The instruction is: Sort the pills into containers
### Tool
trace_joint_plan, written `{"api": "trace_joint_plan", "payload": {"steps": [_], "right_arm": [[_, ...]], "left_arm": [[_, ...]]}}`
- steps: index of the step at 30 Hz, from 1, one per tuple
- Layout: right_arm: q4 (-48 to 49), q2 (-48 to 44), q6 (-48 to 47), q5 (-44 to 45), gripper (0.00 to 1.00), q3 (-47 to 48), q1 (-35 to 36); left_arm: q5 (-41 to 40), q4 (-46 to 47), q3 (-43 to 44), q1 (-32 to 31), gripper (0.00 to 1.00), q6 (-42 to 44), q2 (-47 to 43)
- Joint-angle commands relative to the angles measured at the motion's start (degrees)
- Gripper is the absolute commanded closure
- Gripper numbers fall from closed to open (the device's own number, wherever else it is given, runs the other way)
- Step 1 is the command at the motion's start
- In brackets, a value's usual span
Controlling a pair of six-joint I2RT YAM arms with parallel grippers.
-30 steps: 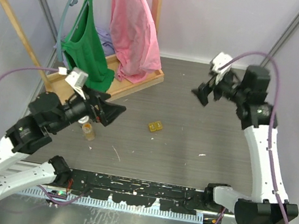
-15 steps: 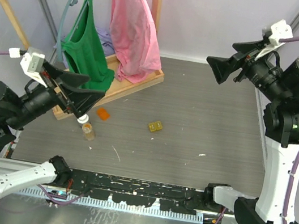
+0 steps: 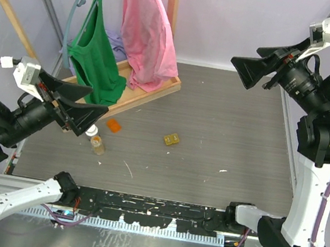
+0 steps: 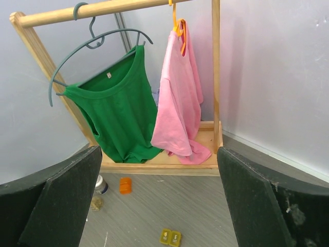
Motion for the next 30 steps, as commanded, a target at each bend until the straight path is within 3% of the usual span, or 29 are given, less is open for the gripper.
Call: {"api": "trace_joint_plan", "payload": {"steps": [1,15,30], "right_arm": [[1.0,0.04,2.54,0.84,0.0,0.59,-0.62],[0.61,-1.02,4.12,1.58,0.0,-0.74,-1.87],[0.63,-0.97,3.14,3.5,0.0,-1.12,-2.7]], "left_arm": [[-0.21,0.79,0.36,0.26,0.02,1.84,-1.11],[4.13,-1.03,1.54,0.24,0.02,2.98,1.42],[3.01,-1.35,-0.08,0.28,0.02,4.6,1.67]]}}
